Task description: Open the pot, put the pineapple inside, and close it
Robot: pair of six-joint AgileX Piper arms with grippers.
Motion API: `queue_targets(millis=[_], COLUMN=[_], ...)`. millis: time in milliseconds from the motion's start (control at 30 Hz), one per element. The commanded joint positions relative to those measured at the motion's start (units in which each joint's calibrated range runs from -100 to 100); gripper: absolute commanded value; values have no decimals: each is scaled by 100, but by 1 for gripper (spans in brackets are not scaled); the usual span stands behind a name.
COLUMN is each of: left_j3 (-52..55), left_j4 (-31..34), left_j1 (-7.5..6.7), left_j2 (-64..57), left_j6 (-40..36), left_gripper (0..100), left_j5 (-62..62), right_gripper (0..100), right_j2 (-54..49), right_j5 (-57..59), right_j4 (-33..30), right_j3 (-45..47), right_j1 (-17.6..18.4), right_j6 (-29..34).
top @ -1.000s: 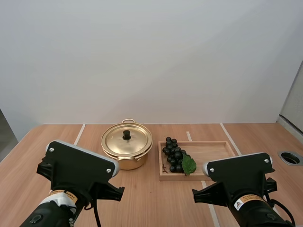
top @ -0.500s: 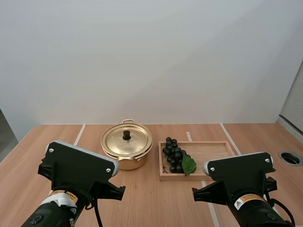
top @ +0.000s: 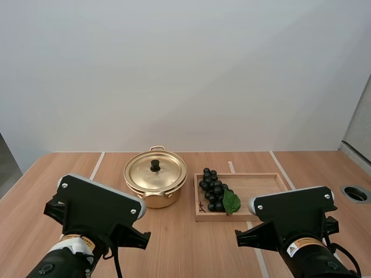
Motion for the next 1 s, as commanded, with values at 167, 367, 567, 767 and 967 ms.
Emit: queue_targets(millis=[167,367,567,767,967], left_j3=[55,136,134,134,147], left_j4=[705,746,746,632,749], left_j1=[1,1,1,1,1], left_j2=[-22,-22,-22,-22,-22], left_j6=[-701,-698,-758,-2341,-2611], left_gripper=[0,0,0,0,0], left_j5=[150,150,-132,-1240,-1072], right_gripper=[0,0,0,0,0], right_j2=[-33,-33,-33,-33,-33], right_j5=[-149,-149,-149,-149,-149], right_j4=[31,31,31,31,31], right_j3=[15,15,15,15,15], right_j1=[15,15,15,15,15], right_j6=[-46,-46,-46,-46,-46])
